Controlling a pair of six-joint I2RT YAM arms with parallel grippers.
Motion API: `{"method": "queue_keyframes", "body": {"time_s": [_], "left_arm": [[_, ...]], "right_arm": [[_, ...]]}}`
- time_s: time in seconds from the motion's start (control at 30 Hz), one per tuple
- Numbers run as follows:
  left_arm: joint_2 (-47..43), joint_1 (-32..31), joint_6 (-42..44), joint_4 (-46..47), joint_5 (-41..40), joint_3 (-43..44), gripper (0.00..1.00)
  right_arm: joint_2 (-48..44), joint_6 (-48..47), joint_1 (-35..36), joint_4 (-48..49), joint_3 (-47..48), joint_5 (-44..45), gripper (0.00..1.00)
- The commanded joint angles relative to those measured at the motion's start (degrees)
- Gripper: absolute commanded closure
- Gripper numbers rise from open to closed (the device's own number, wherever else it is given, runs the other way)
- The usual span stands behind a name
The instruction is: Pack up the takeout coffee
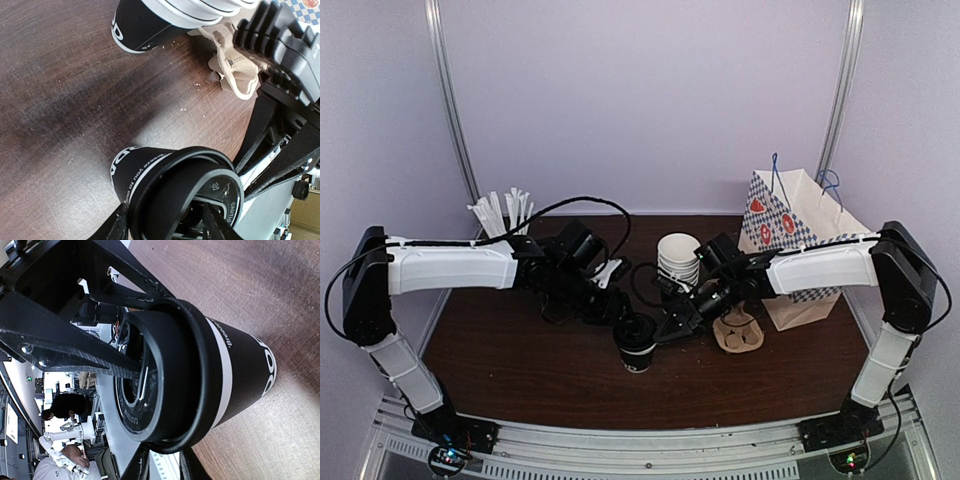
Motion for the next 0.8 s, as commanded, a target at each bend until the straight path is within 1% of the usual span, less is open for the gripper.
{"method": "queue_keyframes", "body": {"time_s": [0.0,0.17,0.27,0.4,0.47,0.53,0.6,0.67,0.77], "left_arm": [[3.33,-0.43,-0.21,0.79,0.39,-2.26,0.50],[3.49,-0.41,-0.72,1.69,0.84,-3.59,0.50],[3.04,-0.47,-1.11,2.37,0.78,-4.49,0.51],[2.87,-0.50,-1.20,2.92,1.01,-5.13,0.51],[2.99,-0.46,-1.12,3.18,1.26,-5.47,0.48],[3.11,-0.58,-1.24,3.23,1.07,-5.81,0.44],[2.91,-0.59,-1.37,3.19,0.80,-6.31,0.42],[2.21,-0.59,-1.51,3.21,0.25,-7.15,0.41],[1.06,-0.59,-1.30,3.19,-0.41,-8.33,0.40]], "right_arm": [[5.24,-1.84,0.84,-2.02,0.46,6.29,0.78],[5.34,0.16,0.92,1.14,1.42,2.15,0.62],[4.52,0.32,0.92,1.29,1.57,1.90,0.59],[4.87,0.14,0.95,1.00,0.57,3.48,0.65],[5.93,-0.36,0.93,-0.47,0.36,4.99,0.69],[7.76,-0.71,0.93,-2.20,0.39,6.28,0.72],[9.28,-1.37,1.13,-3.99,0.69,7.85,0.76],[10.25,-2.54,1.71,-5.78,0.98,9.36,0.78],[10.70,-3.93,2.68,-7.19,1.81,10.08,0.77]]}}
